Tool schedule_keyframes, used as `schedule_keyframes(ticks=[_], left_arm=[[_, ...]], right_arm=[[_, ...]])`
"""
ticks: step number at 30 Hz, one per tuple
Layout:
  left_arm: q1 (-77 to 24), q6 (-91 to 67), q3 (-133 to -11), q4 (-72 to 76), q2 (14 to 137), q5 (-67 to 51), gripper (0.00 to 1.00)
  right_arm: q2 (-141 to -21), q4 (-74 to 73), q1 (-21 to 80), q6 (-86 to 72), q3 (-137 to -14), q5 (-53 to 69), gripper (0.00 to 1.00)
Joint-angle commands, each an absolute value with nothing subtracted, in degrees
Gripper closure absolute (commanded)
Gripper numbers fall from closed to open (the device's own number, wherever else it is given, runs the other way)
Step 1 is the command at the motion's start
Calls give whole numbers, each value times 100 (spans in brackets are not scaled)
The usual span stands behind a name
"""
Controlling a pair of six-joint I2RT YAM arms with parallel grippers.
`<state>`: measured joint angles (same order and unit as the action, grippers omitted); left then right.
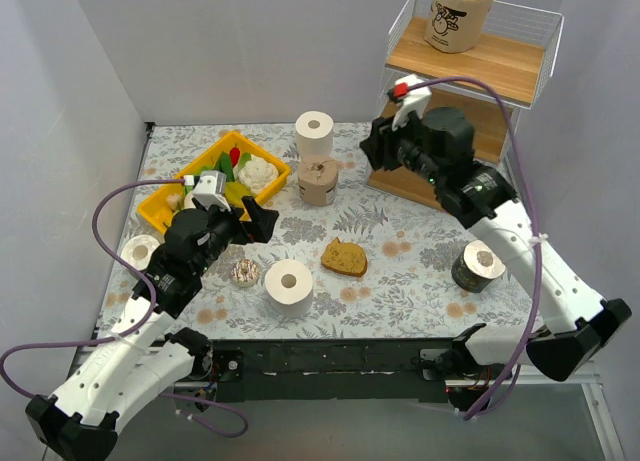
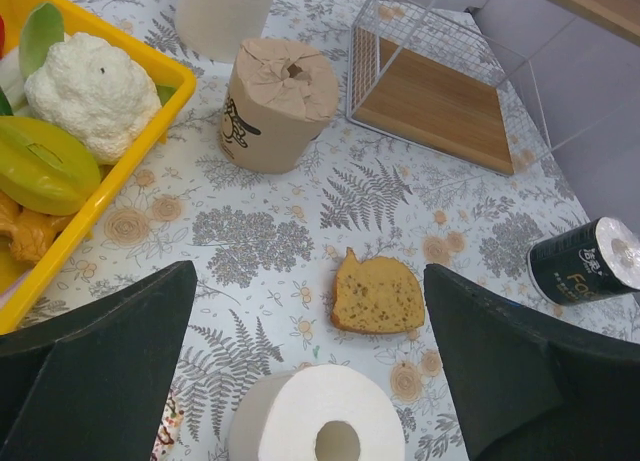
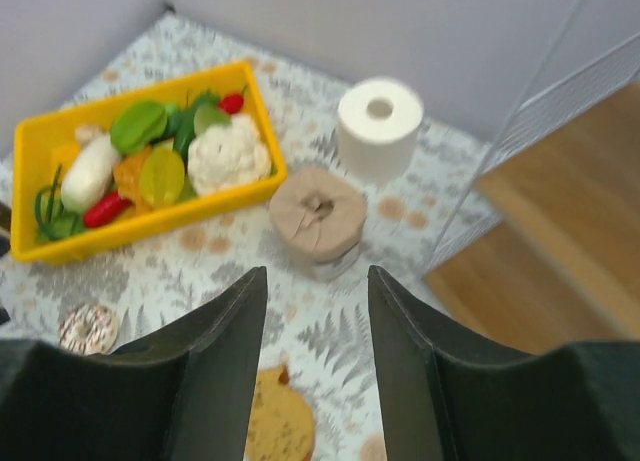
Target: Place and organize the paper towels onto the shelf
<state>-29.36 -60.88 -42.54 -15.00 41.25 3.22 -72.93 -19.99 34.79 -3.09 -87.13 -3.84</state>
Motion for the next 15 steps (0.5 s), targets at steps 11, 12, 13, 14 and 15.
schedule_keyframes(ticks=[11,12,13,14,15], left_arm=[[-2918,-6144,-4263,-1679,3446,1714,2],[-2918,-6152,-4254,-1679,3419,1740,2],[-2918,-6152,-4245,-1670,3428,1749,2],[-2918,-6152,-4245,-1679,3436,1723,2],[-2918,-6152,-4263,-1679,3454,1723,2]], right_arm=[[-10262,-2671,4684,-650,-10071,-1336,43],[-10405,-2715,4685,-633,-10194,-1345,42],[-10554,-2733,4702,-563,-10387,-1362,41],[-10686,-2751,4693,-536,-10493,-1362,40],[-10940,-2803,4702,-501,-10590,-1397,39]])
